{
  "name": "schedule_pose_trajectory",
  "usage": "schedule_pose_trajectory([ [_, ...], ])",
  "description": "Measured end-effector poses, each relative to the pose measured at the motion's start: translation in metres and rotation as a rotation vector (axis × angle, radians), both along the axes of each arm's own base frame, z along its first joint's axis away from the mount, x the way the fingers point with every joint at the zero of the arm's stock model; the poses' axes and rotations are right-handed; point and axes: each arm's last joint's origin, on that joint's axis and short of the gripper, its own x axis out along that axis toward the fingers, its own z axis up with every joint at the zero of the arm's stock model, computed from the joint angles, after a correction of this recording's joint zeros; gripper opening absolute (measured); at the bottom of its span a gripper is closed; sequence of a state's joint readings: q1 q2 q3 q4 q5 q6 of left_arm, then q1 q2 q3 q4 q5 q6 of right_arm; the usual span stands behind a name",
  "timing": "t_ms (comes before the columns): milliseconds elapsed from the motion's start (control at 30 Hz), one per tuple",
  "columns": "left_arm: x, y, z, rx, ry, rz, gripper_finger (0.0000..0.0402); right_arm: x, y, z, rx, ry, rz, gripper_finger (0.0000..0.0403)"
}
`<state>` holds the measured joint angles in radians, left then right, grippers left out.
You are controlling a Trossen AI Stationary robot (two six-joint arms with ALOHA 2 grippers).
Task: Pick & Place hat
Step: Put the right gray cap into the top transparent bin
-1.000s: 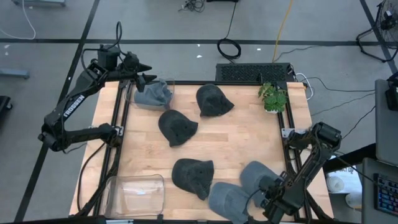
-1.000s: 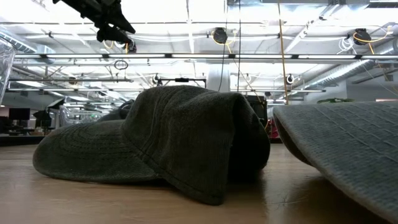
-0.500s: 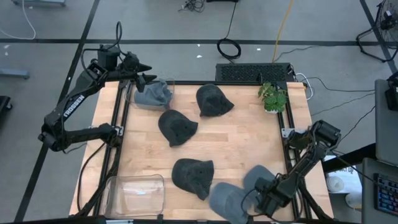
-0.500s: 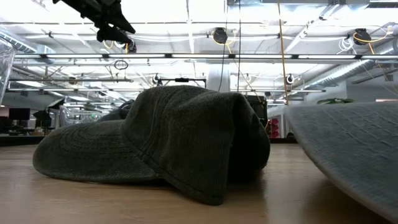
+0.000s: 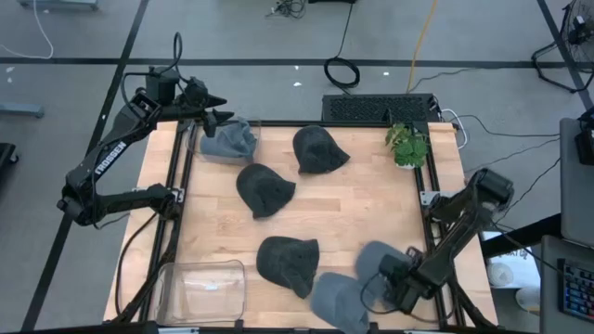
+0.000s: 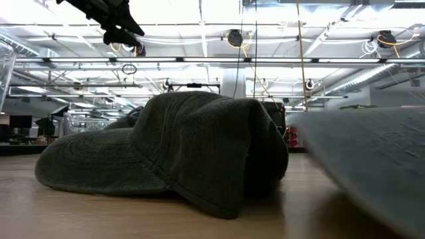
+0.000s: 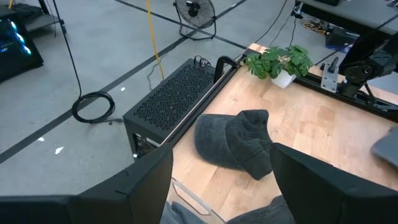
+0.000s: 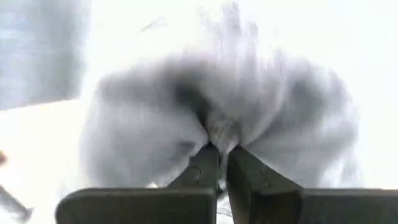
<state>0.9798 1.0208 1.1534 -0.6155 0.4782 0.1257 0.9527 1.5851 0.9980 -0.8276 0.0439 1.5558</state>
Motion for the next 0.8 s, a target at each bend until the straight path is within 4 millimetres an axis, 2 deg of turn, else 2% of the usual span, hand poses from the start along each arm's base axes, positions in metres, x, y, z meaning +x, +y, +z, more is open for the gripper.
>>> schedule_pose_trajectory([
  [200,0.0,0.0,0.0,0.0,0.0,0.0,0.0287,-0.008,-0.019,0.048,0.033,-0.25,0.004,0.0001],
  [433,0.001,0.002,0.004,0.025,-0.03,0.006,0.0276,-0.012,-0.052,0.084,-0.131,-0.547,0.055,0.0001],
  [600,0.003,0.005,0.013,0.052,-0.118,0.029,0.0276,0.01,-0.074,0.1,-0.348,-0.733,0.14,0.0001],
  [800,0.004,0.005,0.013,-0.035,-0.171,0.067,0.0286,0.052,-0.105,0.12,-0.61,-0.846,0.302,0.0],
])
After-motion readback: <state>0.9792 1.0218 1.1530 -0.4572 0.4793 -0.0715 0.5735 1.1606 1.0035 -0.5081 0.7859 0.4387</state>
